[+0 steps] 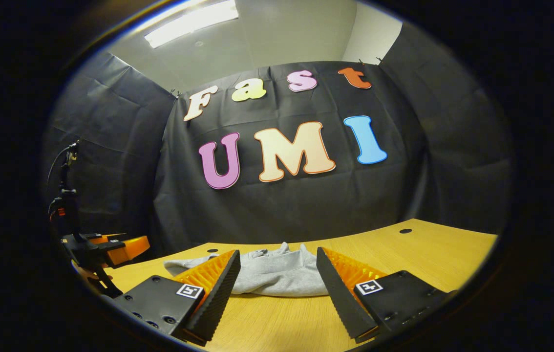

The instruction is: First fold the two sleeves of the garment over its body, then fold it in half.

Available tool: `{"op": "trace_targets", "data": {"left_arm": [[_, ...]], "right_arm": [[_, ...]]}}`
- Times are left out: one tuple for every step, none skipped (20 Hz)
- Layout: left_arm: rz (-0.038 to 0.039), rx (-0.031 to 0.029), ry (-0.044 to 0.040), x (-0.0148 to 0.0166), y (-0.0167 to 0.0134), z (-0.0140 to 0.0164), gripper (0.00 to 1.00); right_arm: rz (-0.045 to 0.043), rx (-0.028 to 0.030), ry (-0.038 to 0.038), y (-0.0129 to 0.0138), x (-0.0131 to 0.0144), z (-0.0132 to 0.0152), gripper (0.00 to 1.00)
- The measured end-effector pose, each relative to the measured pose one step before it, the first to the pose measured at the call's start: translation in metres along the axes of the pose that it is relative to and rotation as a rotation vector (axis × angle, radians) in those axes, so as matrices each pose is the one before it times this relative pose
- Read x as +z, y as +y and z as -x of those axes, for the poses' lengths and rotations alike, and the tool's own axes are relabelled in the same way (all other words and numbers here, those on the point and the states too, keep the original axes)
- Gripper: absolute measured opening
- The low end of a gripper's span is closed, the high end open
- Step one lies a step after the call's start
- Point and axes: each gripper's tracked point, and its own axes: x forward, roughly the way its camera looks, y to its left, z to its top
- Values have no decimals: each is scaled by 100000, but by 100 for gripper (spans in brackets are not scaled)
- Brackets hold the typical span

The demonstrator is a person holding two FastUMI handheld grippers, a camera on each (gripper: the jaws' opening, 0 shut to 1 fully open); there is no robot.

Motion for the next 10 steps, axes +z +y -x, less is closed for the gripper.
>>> {"op": "trace_targets", "data": {"left_arm": [[203, -27, 482, -151, 60, 117, 92], [434, -169, 272, -137, -87, 11, 92], [229, 489, 258, -76, 89, 3, 94], [-154, 222, -73, 40, 118, -9, 94], [-192, -154, -412, 115, -134, -20, 94], [362, -907, -1092, 307, -268, -101, 92], [622, -670, -923, 288, -260, -177, 94], [335, -666, -719, 211, -266, -229, 93], [-416, -656, -193, 164, -293, -322, 93], [-711, 104, -303, 87, -74, -96, 93]], "right_arm": [[-382, 357, 476, 141, -287, 32, 97], [-52, 260, 404, 78, -123, 112, 97], [359, 431, 134, 150, 51, 48, 97], [549, 334, -288, 194, 122, 2, 96], [1360, 590, 173, 222, 139, 136, 96], [1031, -233, -194, 15, 86, 92, 96], [826, -69, -117, 79, 28, 114, 97], [419, -221, 168, -105, -44, -29, 97], [245, 11, -144, -5, 44, -68, 96], [160, 542, -138, 89, 88, 22, 97]]}}
